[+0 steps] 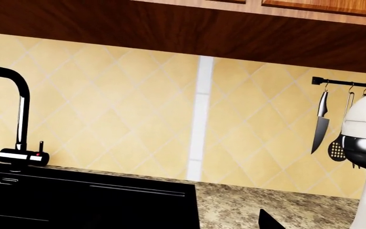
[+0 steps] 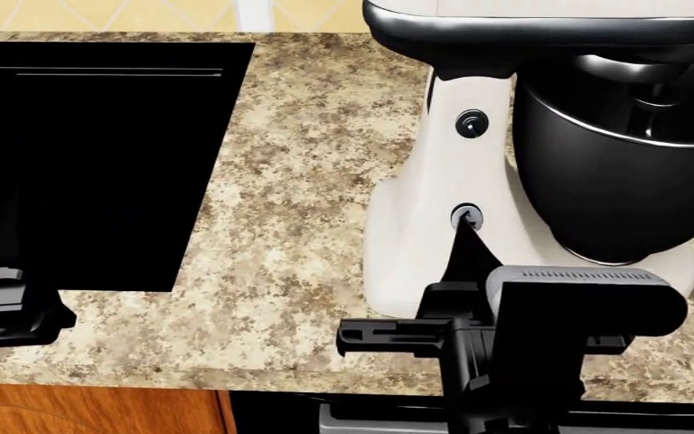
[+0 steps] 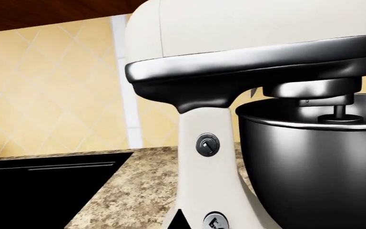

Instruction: Open the stand mixer head.

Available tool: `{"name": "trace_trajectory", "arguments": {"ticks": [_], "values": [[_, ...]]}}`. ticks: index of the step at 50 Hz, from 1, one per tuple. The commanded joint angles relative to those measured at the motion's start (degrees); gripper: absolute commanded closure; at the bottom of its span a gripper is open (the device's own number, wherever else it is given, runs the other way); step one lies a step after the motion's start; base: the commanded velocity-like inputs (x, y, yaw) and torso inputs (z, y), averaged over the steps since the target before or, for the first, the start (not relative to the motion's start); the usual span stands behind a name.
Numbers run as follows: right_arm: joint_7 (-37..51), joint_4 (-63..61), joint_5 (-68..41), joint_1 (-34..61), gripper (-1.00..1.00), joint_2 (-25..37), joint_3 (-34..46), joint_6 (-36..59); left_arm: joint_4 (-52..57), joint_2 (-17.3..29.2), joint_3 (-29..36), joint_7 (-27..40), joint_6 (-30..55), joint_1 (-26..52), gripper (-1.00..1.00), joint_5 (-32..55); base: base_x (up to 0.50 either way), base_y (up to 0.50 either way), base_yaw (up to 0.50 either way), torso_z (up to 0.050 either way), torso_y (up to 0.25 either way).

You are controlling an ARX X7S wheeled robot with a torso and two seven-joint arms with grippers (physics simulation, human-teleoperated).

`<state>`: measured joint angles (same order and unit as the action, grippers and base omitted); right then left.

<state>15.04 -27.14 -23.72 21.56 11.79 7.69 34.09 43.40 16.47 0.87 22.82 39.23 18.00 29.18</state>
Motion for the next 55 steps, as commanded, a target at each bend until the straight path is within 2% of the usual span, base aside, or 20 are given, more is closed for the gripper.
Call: {"name": "trace_trajectory", "arguments": {"ticks": [1, 22, 35, 55], "values": [[-0.21, 3.63, 0.21, 2.03, 1.00, 0.22, 0.08, -0.62, 0.05, 0.30, 0.18, 0.22, -0.25, -0.06, -1.00, 0.32, 0.00, 0.00, 0.00, 0.000, 0.000], [-1.05, 12.44, 0.78, 5.32, 1.00, -0.48, 1.21, -2.62, 0.41, 0.67, -0.13, 0.92, 0.00, -0.03, -1.00, 1.72, 0.00, 0.00, 0.00, 0.000, 0.000], [-1.86, 24.54, 2.31, 9.78, 1.00, -2.02, 1.82, -6.05, 0.63, 1.08, -0.64, 1.17, 0.00, 0.15, -1.00, 2.64, 0.00, 0.00, 0.00, 0.000, 0.000], [-2.65, 32.50, 2.47, 11.72, 1.00, -2.10, 2.16, -8.36, 1.76, 1.52, -0.69, 2.17, 0.29, -0.05, -1.00, 3.49, 0.00, 0.00, 0.00, 0.000, 0.000]]}}
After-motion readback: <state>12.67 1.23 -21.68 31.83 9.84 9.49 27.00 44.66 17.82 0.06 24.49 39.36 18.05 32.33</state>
